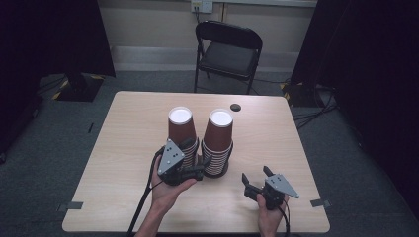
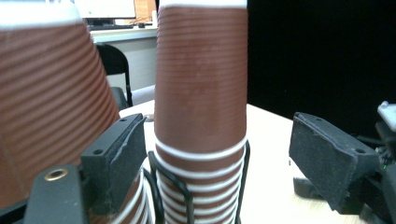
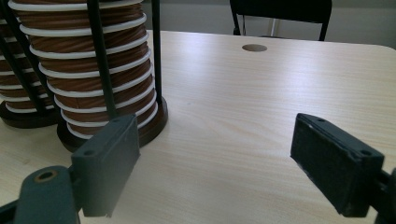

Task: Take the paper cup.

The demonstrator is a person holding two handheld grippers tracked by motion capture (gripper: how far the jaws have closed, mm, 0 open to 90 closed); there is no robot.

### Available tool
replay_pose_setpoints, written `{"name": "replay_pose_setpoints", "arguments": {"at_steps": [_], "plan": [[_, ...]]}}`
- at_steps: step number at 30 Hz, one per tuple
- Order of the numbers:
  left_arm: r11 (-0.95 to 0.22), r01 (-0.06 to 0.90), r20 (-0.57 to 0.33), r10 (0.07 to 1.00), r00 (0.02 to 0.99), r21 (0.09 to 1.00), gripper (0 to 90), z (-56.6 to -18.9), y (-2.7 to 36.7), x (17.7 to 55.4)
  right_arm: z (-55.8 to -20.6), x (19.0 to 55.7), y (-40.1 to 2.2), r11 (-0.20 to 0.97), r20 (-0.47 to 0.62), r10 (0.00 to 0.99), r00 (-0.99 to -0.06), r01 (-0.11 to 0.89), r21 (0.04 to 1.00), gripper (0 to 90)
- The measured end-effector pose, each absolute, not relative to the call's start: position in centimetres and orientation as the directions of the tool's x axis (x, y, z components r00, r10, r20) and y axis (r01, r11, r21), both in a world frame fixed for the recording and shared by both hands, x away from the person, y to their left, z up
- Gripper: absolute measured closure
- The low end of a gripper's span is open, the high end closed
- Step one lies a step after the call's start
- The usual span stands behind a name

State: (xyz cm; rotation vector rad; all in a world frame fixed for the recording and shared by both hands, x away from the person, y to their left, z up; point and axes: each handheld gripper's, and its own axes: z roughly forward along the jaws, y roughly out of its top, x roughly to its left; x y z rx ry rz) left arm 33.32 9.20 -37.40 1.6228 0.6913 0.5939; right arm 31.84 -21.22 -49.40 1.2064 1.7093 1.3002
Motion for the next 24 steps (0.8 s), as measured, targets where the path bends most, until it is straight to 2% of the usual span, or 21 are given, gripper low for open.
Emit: {"name": "replay_pose_setpoints", "arguments": {"at_steps": [13, 19, 24], "plan": [[-0.112, 0.093, 0.014, 0.713, 0.701, 0.989, 16.0, -35.0, 7.4, 34.4, -49.4, 31.8, -21.3, 0.071, 0.031, 0.935, -0.353, 0.272, 0.96, 15.2], [-0.157, 0.057, 0.072, 0.705, 0.705, 0.986, 16.1, -33.9, 6.8, 35.1, -49.4, 31.8, -21.3, 0.068, 0.034, 0.934, -0.357, 0.27, 0.96, 15.1], [-0.154, 0.063, 0.065, 0.707, 0.704, 0.986, 16.1, -33.2, 6.3, 35.8, -49.4, 31.8, -21.3, 0.067, 0.034, 0.934, -0.355, 0.269, 0.961, 15.1]]}}
